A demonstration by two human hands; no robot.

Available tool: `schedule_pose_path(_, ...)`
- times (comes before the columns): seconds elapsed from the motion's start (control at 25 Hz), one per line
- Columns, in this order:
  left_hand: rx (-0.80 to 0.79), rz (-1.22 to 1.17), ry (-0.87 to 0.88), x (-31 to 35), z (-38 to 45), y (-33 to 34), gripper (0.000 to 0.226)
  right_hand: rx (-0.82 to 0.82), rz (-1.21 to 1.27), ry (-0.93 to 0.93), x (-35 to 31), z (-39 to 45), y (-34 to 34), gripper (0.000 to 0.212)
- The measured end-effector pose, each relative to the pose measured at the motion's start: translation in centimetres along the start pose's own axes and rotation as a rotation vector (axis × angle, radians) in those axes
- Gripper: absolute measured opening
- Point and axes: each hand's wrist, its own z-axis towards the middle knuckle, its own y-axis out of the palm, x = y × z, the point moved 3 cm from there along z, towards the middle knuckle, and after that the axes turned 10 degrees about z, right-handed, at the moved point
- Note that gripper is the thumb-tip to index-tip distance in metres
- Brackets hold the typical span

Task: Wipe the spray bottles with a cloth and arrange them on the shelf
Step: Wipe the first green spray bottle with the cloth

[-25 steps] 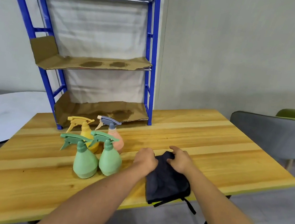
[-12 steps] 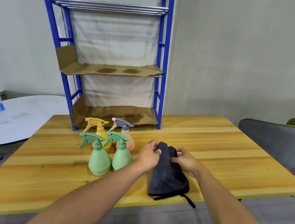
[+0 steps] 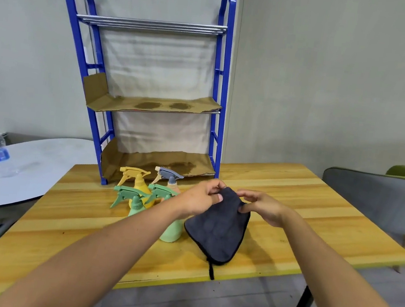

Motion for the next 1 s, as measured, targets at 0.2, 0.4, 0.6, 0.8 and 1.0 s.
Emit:
schedule_pose_path(0.2, 0.063, 0.072, -0.013, 1.1, -0.5, -1.2, 0.016, -0.01, 0.021, 0.044, -0.9, -3.5, -0.4, 0.023)
schedule_pose_path(0.4, 0.378, 0.213, -0.194, -0.5, -1.0, -1.1, 0.011, 0.141, 0.118, 0.066, -1.1, -6.5, 1.5, 0.015)
schedule_pose_path(0.6, 0.609, 0.254, -0.114, 0.1, -4.3, 0.6, 0.013, 0.582, 0.249, -0.011, -3.1, -6.1, 5.9, 0.023)
schedule_pose_path(0.8, 0.72, 0.247, 0.049, -1.1, -6.8, 2.0, 0.023, 0.578, 0.487, -0.101, -5.3, -5.8, 11.2, 0.016)
schedule_pose_path(1.0, 0.695, 0.151, 0.136, -2.7, -9.4, 0.9, 0.024, 0.433, 0.443, -0.357, -4.6, -6.4, 14.6, 0.012)
